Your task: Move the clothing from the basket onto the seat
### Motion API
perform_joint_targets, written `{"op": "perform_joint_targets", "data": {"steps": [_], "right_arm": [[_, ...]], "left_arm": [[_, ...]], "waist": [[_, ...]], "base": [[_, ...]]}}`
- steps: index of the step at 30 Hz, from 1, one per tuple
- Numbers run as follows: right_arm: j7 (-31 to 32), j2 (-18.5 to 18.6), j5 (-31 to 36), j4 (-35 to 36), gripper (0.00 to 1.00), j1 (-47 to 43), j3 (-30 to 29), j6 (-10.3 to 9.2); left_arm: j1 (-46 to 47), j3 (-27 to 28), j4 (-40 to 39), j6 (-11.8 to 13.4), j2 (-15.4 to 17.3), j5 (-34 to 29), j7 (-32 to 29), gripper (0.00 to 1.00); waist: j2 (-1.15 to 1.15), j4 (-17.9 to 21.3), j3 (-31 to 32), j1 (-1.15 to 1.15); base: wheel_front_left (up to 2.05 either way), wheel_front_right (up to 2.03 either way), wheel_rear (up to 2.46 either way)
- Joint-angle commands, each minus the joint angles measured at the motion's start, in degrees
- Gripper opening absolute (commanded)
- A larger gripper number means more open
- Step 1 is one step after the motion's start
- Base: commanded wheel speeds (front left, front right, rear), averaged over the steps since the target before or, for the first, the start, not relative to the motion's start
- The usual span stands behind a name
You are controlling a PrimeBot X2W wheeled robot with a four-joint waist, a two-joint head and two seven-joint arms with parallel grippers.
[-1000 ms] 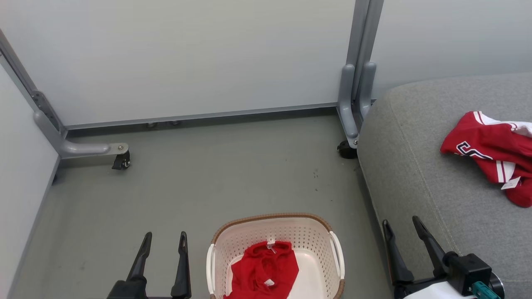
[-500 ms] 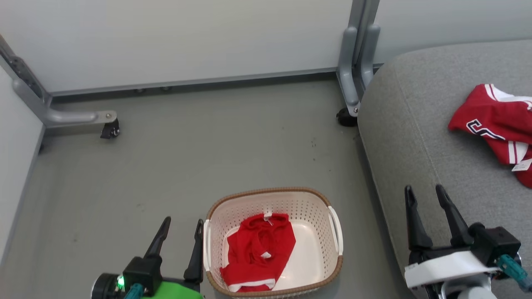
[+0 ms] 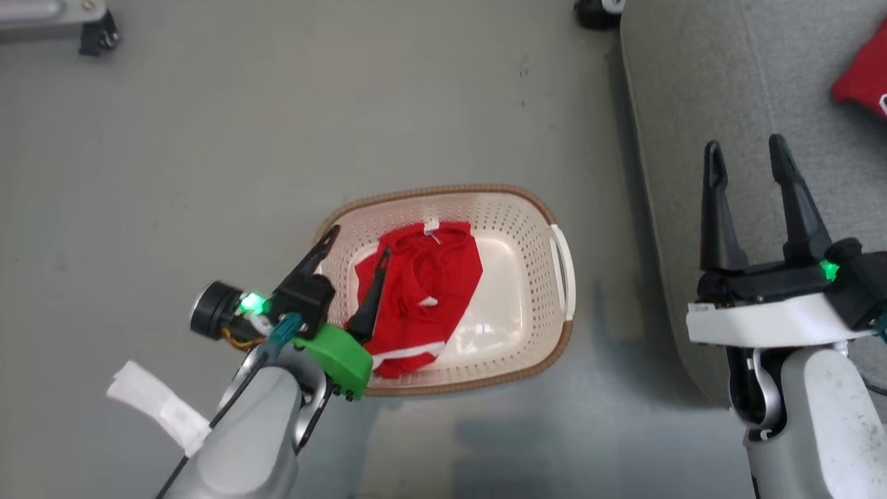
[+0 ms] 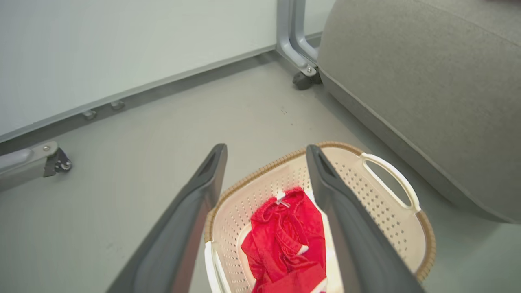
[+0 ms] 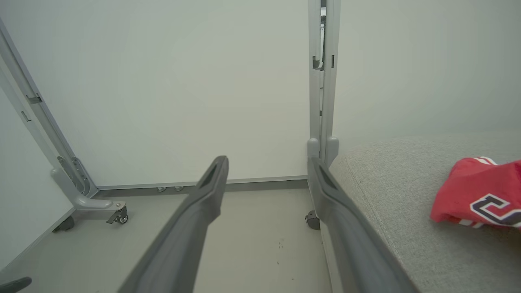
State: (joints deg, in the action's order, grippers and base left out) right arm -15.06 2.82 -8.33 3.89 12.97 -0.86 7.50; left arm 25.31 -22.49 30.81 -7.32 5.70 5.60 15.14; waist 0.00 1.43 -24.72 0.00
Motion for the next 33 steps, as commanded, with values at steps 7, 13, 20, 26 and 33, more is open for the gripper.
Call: {"op": "perform_joint_targets", "data": {"steps": [7,13,20,26,33], "right_arm": [[-0.2,0.1,-4.8,2.3,1.00,7.2,-2.1,-0.01],[-0.2,0.1,-6.0,5.3,1.00,9.7,-3.1,-0.01],[-0.2,0.1,-7.6,10.3,1.00,11.0,-0.7,-0.01],[-0.2,0.1,-8.5,13.0,1.00,11.1,1.0,-0.01],[-0.2,0.1,-9.0,13.5,1.00,10.8,1.8,-0.01]], "left_arm": [[19.8,-18.7,13.6,-0.1,5.0,-1.0,-0.1,1.00],[32.6,-31.7,22.9,-0.1,3.2,-0.7,-2.6,1.00],[40.9,-47.3,30.4,-0.1,2.2,1.5,-8.5,1.00],[43.9,-50.8,33.7,-0.1,2.4,1.5,-14.0,1.00],[45.5,-50.9,37.4,-0.1,2.6,-2.1,-19.5,1.00]], "waist": [[0.00,4.7,-23.0,0.00],[0.00,6.5,-29.0,0.00],[0.00,8.9,-33.5,0.00],[0.00,10.4,-35.9,0.00],[0.00,11.7,-37.4,0.00]], "base": [[0.00,0.00,0.00],[0.00,0.00,0.00],[0.00,0.00,0.00],[0.00,0.00,0.00],[0.00,0.00,0.00]]}}
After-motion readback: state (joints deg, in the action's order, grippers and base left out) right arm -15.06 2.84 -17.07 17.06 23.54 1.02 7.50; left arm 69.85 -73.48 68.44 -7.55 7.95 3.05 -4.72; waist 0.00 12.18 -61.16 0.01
